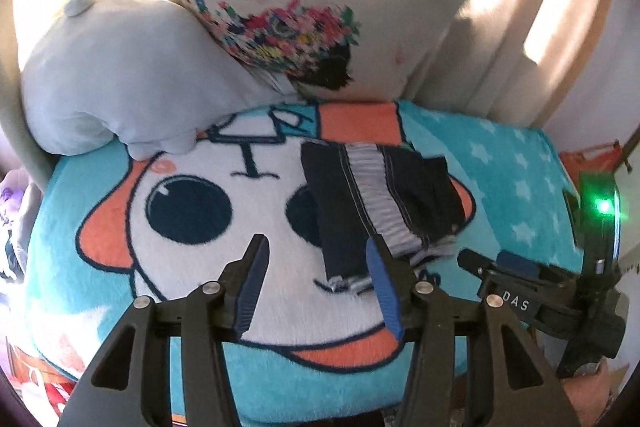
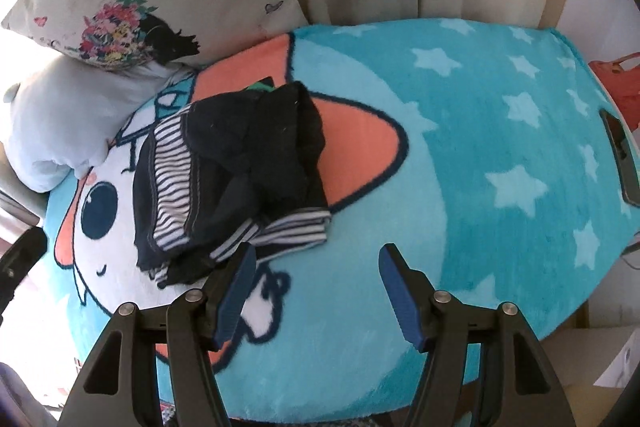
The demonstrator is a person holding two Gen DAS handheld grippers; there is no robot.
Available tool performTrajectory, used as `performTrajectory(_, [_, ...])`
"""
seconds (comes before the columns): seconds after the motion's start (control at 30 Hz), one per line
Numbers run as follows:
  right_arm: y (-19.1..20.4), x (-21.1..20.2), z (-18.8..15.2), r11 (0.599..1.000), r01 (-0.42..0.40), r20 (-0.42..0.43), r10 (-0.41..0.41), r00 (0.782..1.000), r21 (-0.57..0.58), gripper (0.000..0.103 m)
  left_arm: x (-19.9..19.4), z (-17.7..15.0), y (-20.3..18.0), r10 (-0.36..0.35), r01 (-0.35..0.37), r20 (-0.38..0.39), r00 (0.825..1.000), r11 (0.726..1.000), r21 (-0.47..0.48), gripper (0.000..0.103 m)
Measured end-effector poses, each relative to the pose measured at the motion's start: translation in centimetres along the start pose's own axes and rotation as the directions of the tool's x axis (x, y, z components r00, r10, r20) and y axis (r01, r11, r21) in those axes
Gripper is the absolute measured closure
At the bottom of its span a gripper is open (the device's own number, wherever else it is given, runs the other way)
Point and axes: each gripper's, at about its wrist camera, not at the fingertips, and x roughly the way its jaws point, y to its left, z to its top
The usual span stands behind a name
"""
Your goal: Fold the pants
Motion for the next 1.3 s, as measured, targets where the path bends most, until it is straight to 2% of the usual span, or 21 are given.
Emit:
performTrajectory(0.23, [1.0, -0.6, -1.8, 1.000, 0.022, 0.003, -0.022, 1.000, -0.013, 0.033, 0.6, -1.3, -0.4, -0.016, 0.019, -0.058, 0.998, 0.999, 0.044, 0.053])
performTrajectory(0.67, [1.8, -0.7, -3.3, 0.999, 0.030, -0.017, -0.030, 0.999, -0.025, 0.033, 1.2, -2.2, -0.6, -0.029, 0.037, -0.109, 0.994, 0.996, 0.077, 0.053])
performTrajectory(1.3, [2.3, 0.5, -2.1, 0.997, 0.019, -0.036, -0.022, 0.999, -0.070, 0.031, 2.1, -1.3, -0.5, -0.014, 0.019, -0.117, 0.993, 0.999, 0.039, 0.052])
